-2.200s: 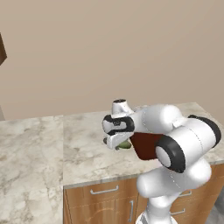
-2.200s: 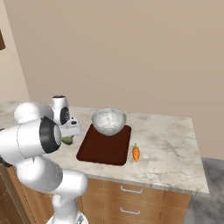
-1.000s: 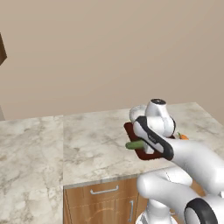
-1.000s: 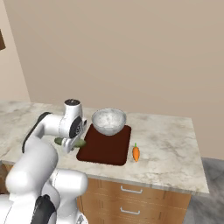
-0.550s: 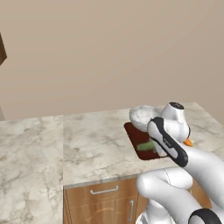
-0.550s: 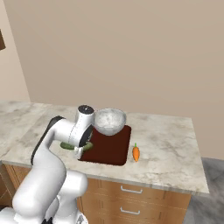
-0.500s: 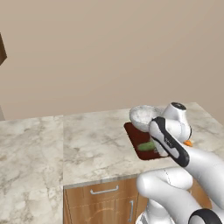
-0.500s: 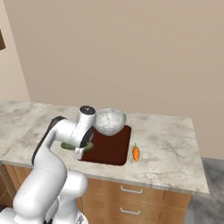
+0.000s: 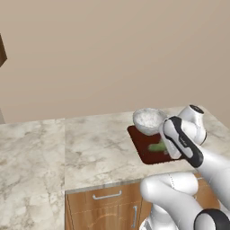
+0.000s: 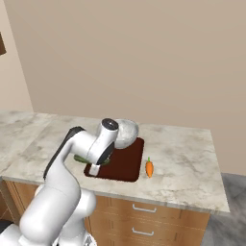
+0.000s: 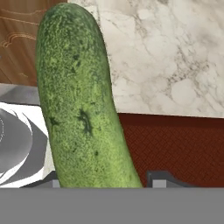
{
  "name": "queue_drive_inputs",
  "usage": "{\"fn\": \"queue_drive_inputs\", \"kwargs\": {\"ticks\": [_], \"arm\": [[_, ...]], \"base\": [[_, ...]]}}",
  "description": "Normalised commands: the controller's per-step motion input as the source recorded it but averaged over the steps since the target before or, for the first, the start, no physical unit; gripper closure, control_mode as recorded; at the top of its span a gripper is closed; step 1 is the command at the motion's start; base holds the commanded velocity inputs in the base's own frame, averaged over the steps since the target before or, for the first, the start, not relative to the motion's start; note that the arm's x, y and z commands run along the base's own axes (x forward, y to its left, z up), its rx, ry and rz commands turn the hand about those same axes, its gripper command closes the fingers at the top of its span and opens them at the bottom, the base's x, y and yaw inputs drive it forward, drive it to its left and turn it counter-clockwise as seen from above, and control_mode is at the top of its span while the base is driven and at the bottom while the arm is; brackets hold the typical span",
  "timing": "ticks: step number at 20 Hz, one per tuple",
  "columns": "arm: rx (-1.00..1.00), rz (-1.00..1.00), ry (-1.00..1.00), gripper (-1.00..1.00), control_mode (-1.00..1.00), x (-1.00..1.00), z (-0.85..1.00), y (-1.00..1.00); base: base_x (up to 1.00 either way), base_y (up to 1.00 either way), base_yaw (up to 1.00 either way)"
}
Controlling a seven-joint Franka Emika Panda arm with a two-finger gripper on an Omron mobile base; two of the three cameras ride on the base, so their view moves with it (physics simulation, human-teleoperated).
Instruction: Place the two vegetables and bowl onto the tray for setting up a vegetable dip station.
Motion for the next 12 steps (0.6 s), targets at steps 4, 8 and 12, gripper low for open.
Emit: {"fn": "queue_drive_inputs", "kwargs": {"ticks": [4, 8, 12], "arm": [[0.00, 0.02, 0.00, 1.00, -1.00, 0.11, 0.20, -0.18], [0.00, 0.02, 0.00, 1.00, -1.00, 0.04, 0.24, -0.16], [0.00, 0.00, 0.00, 1.00, -1.00, 0.06, 0.11, -0.20]], "base": [[0.00, 0.00, 0.00], [0.00, 0.00, 0.00], [0.00, 0.00, 0.00]]}}
